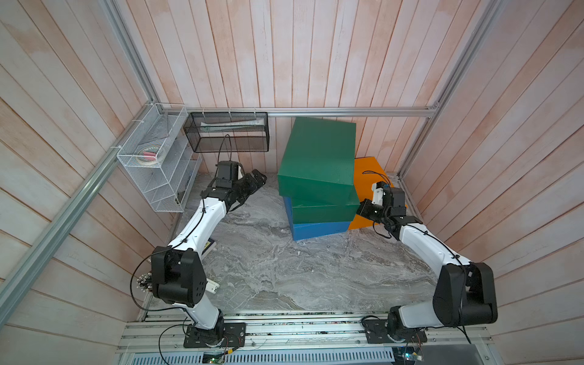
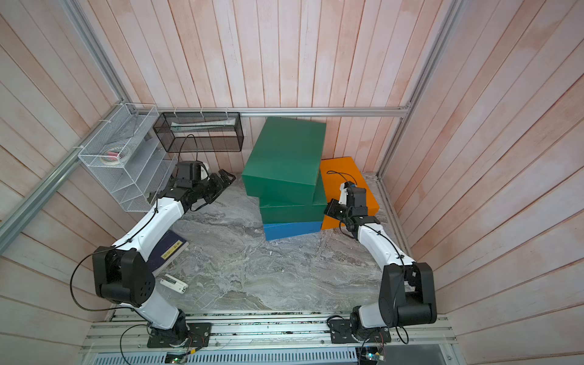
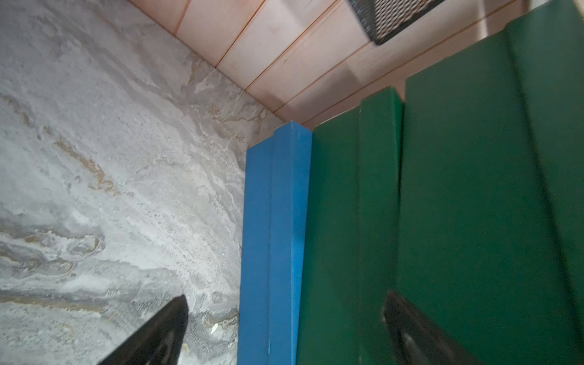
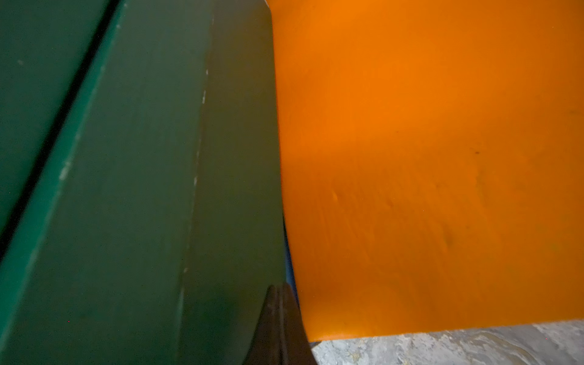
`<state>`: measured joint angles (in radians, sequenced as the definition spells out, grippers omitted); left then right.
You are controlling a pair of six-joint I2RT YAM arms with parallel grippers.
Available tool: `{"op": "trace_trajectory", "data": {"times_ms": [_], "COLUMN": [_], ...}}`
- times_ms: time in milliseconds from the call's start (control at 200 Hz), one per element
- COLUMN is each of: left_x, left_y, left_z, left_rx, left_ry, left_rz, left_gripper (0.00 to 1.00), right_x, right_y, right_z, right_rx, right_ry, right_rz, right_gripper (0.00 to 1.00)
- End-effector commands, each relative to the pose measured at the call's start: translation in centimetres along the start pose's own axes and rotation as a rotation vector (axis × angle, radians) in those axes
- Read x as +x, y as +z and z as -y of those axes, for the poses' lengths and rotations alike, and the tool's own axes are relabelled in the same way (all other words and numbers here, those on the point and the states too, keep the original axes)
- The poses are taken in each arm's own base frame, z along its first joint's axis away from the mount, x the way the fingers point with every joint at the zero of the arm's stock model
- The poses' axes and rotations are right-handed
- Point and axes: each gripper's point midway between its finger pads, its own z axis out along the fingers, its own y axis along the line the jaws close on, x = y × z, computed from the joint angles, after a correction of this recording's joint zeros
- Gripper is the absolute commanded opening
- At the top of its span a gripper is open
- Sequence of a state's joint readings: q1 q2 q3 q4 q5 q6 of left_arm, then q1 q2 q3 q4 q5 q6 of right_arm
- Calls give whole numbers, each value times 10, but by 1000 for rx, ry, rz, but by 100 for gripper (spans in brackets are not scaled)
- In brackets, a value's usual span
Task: Stack the shoeboxes
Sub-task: Adjust the shoeboxes in the shoebox, then adjust the shoebox.
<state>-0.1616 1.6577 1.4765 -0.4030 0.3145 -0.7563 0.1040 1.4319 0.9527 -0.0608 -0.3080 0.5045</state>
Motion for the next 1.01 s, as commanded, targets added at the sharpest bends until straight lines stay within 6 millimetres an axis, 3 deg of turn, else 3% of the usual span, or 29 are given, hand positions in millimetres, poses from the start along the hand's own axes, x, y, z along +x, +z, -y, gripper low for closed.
{"op": "trace_trajectory", "data": {"times_ms": [0,185,500,725,845,1000], "left_x": [-12,-5,25,44,52,57], "left_y": [1,9,20,12,8,-3], "left_z": [10,26,64,77,85,83], "left_rx": [22,86,129,156,164,151], "left_ry": [7,-13,25,21,29,31], "left_rz": [17,-15,-73,-88,-99,-91], "left_gripper": [100,100,100,100,100,100], "right_x": [-23,-68,-128,-138,-133,-128], "right_y": [-13,-12,29,72,79,81], "right_z": [7,6,-10,-36,-51,-56], "right_rx": [34,50,-1,-68,-96,-126], "right_ry": [17,16,1,-74,-105,-112], "right_rz": [60,154,236,181,174,168], "right_gripper": [0,0,0,0,0,0]}}
